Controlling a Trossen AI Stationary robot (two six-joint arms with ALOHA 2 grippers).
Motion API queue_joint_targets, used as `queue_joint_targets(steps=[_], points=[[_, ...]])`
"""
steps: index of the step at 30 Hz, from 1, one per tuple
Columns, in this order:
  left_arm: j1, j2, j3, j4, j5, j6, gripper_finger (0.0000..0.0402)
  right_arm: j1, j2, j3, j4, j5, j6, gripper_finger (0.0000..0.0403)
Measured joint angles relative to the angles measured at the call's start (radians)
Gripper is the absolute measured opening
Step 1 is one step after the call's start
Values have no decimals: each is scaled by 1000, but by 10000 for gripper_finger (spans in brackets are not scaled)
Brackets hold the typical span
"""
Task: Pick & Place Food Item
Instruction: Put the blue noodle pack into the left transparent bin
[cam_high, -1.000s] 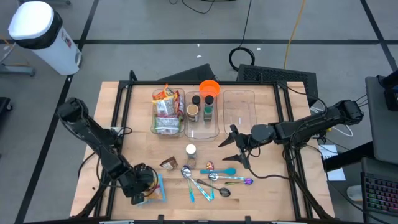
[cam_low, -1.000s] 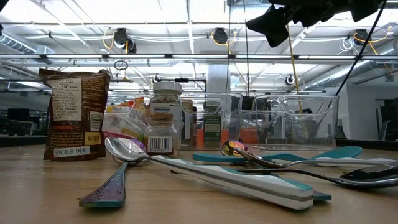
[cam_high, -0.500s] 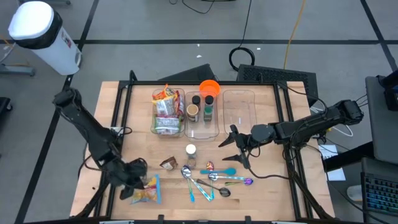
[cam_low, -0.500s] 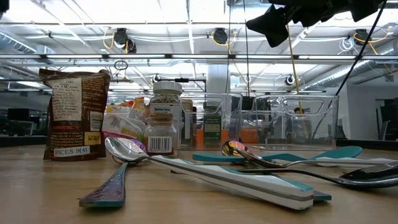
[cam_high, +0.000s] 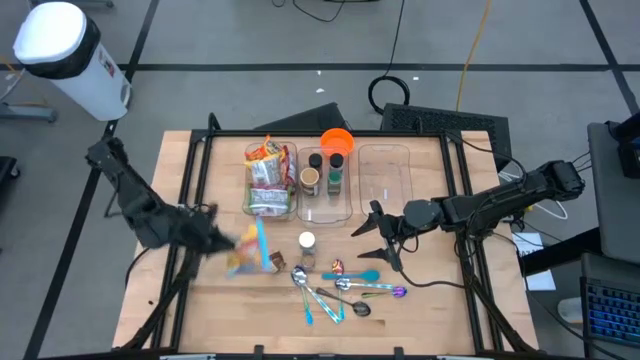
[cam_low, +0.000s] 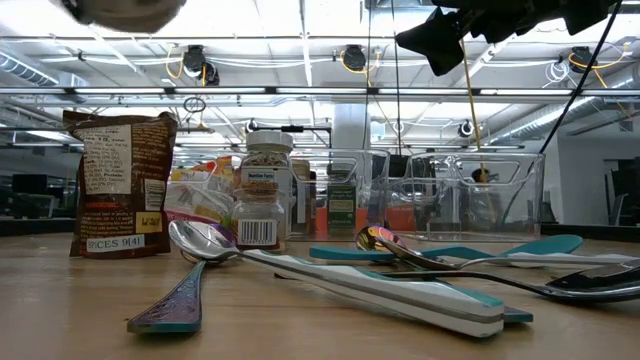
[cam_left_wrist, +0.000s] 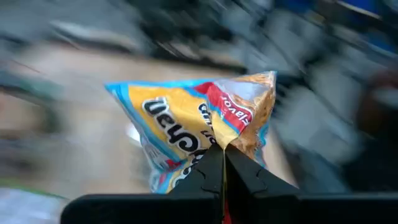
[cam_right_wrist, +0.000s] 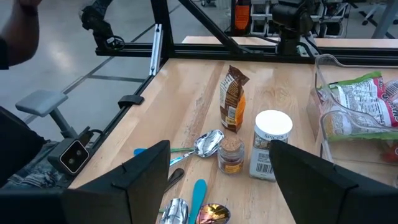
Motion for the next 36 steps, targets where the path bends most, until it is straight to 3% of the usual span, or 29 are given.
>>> queue_joint_targets(steps=[4, 12, 16, 20, 26, 36], points=[[85, -39, 69, 1, -180, 135, 3, 0, 0, 0, 0, 0, -2, 265], [245, 32, 241, 4, -182, 499, 3, 0, 0, 0, 0, 0, -15, 265], [327, 108, 259, -1, -227, 672, 2, 0, 0, 0, 0, 0, -16, 265], [417, 202, 259, -104, -292, 736, 5, 0, 0, 0, -1, 0, -16, 265], [541, 367, 257, -281, -215, 740, 3, 0, 0, 0, -1, 0, -16, 265], [692, 601, 252, -310, -77, 747, 6, 0, 0, 0, -4, 0, -16, 265]])
